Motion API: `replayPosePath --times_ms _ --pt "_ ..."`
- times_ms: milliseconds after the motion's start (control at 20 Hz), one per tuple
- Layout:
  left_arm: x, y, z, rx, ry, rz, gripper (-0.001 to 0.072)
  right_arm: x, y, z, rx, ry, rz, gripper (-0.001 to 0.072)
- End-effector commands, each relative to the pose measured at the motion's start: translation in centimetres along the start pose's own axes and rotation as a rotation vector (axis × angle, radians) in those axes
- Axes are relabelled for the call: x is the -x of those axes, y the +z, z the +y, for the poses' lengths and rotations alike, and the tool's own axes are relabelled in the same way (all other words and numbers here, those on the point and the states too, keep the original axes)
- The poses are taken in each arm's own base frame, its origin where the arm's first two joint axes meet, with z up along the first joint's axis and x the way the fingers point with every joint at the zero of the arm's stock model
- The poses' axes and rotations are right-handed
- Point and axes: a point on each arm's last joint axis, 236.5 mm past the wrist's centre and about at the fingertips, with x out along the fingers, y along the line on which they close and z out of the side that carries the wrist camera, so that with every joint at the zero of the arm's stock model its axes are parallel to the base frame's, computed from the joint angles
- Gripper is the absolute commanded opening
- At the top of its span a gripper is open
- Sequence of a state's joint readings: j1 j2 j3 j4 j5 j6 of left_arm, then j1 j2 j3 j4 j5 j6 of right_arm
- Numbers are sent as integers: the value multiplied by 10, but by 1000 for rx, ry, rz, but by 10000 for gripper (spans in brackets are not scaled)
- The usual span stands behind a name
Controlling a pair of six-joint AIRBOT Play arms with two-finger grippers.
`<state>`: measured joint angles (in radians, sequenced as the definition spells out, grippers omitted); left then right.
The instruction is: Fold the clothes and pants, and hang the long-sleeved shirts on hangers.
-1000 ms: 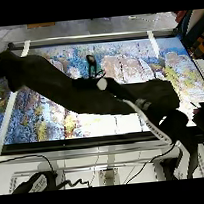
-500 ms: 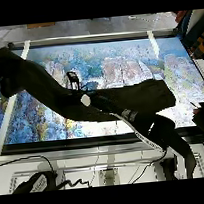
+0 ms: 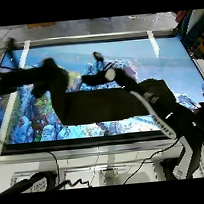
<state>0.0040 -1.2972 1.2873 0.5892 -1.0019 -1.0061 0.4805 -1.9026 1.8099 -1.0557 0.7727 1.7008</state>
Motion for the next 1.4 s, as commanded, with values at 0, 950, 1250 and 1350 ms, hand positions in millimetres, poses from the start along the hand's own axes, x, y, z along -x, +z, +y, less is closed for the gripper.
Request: replayPosePath --times_ms 0,950,1250,1350 --pt "-85 -70 -45 32 -146 212 15 45 21 -79 -64 -116 43 32" --pt "-100 -125 -12 7 -157 403 591 147 72 -153 3 -338 -70 32" --pt "-5 -125 126 193 50 401 591 148 72 -155 8 -349 -69 32" --pt "5 -141 150 238 85 389 591 148 73 -155 9 -348 -72 32"
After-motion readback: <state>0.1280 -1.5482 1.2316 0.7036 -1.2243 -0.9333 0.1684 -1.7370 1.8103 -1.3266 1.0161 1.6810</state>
